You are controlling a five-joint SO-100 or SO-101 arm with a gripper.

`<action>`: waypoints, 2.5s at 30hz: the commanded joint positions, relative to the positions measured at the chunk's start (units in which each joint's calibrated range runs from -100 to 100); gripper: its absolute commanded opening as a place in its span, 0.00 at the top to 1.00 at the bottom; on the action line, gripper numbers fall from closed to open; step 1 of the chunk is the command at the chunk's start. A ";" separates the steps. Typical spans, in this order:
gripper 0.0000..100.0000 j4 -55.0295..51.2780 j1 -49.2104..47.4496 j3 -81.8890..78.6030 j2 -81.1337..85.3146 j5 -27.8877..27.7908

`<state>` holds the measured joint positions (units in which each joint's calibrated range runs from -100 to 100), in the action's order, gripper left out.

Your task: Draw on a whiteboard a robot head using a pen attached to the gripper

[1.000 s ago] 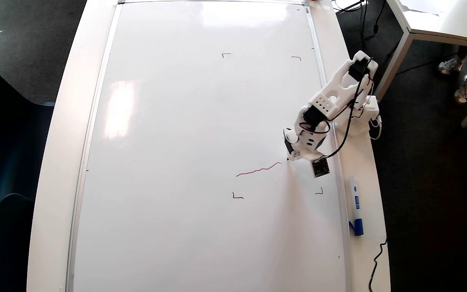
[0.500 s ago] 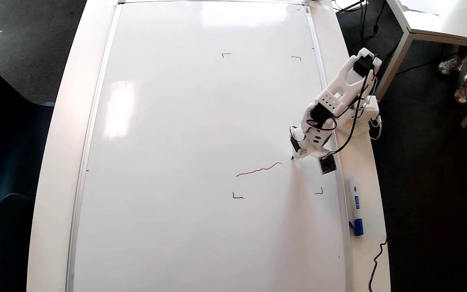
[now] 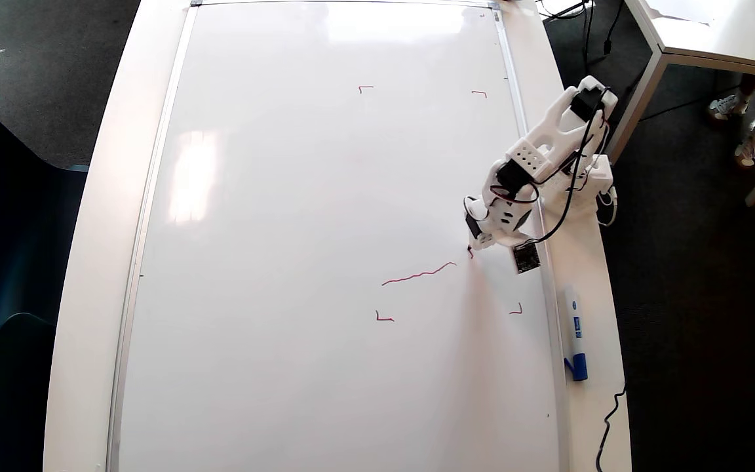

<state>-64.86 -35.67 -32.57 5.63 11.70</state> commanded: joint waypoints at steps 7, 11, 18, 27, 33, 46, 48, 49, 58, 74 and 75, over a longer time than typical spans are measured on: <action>0.99 -0.90 7.49 -1.06 1.29 -4.20; 0.99 -3.25 9.63 -1.06 1.29 -5.27; 0.99 -5.51 14.35 -1.15 1.37 -7.15; 0.99 -6.38 22.08 -4.15 1.37 -10.95; 0.99 -6.38 29.00 -4.70 1.37 -14.60; 0.99 -6.81 44.33 -4.60 1.29 -21.46; 0.99 -6.81 46.17 -4.51 1.29 -22.32; 0.99 -6.81 46.98 -4.51 1.29 -22.70; 0.99 -6.64 54.20 -2.88 1.03 -26.45; 0.99 -5.77 55.30 -1.15 0.36 -26.99; 0.99 -5.77 55.23 -1.15 0.28 -26.93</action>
<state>-71.11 19.38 -34.40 6.31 -15.03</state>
